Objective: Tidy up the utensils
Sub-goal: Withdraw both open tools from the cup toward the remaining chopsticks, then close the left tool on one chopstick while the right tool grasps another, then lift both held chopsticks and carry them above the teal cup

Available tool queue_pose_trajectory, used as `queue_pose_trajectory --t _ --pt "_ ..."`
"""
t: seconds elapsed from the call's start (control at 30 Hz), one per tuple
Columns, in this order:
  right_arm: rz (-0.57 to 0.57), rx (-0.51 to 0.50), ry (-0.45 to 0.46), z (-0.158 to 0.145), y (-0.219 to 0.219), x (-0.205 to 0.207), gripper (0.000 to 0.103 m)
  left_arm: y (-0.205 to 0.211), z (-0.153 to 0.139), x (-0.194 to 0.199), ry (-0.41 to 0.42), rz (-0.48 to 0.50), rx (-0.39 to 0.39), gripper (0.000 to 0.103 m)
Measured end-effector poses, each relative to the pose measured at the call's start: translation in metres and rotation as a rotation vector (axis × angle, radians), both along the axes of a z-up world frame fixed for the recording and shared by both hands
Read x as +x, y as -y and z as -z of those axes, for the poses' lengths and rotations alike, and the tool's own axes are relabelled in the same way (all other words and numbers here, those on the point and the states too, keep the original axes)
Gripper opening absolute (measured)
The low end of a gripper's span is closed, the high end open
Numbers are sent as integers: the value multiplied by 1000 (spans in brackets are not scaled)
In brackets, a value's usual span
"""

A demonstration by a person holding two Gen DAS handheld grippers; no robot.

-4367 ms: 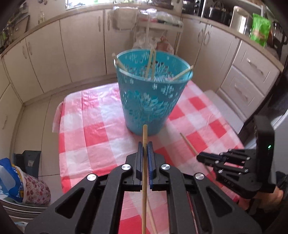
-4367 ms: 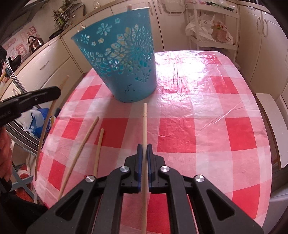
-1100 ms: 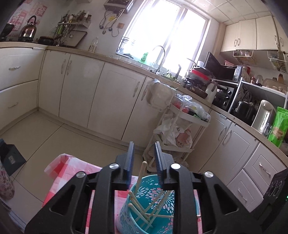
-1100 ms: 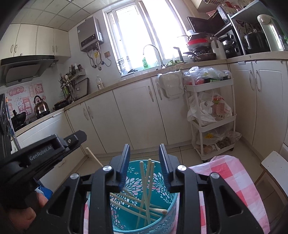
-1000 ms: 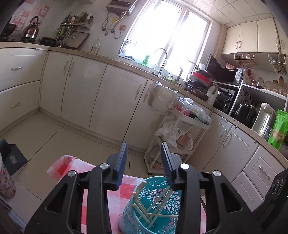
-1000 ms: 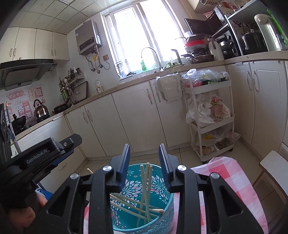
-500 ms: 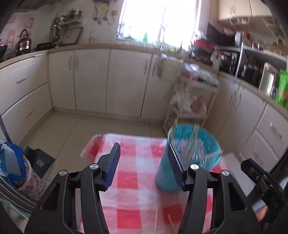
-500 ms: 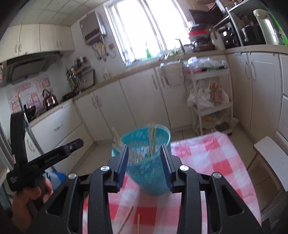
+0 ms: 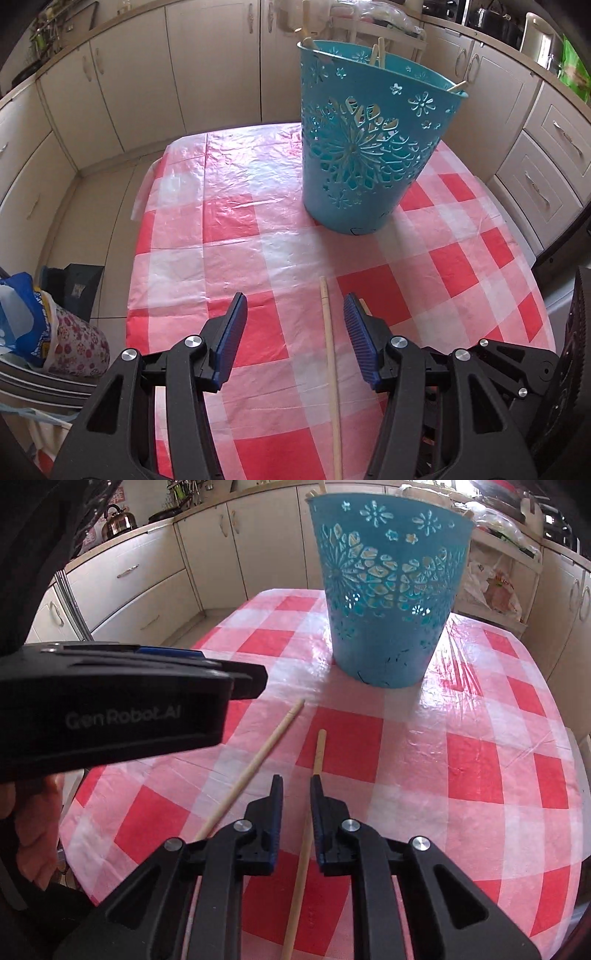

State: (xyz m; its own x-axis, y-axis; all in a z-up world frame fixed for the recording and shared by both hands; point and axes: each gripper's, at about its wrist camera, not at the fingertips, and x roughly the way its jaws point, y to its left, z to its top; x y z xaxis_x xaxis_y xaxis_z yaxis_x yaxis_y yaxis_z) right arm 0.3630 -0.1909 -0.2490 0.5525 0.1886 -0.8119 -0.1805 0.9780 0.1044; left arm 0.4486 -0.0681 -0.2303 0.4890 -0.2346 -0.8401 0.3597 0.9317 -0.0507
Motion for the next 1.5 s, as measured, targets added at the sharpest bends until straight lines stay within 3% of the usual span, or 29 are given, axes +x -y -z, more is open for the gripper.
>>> queue_pose_trajectory --t 0.1,0.23,0.43,0.53,0.77,0.87,1.0,1.1,1.27,1.5 --pt "12 -22 -3 7 3 4 6 0 4 4 -17 -6 2 52" --pt "52 -9 -7 7 22 7 6 11 16 5 -45 22 31 52" --pt "128 12 -6 4 50 10 6 43 44 2 -81 100 139 51" --pt "153 14 -5 3 61 10 6 46 46 2 -79 89 136 51" --pt "166 -7 -27 6 70 13 6 49 44 -3 -80 104 120 31" --pt "154 -39 -19 7 66 13 6 53 43 -4 -89 120 105 5" --pt "156 -24 -17 8 68 13 6 49 39 -3 -103 127 49 5" --pt "179 31 -29 8 76 14 6 44 21 -4 -67 127 -3 5" --pt "249 219 -44 3 99 12 6 34 -21 -9 45 141 -107 5" --pt "313 370 99 -34 117 -1 6 17 -91 -21 302 153 -288 5"
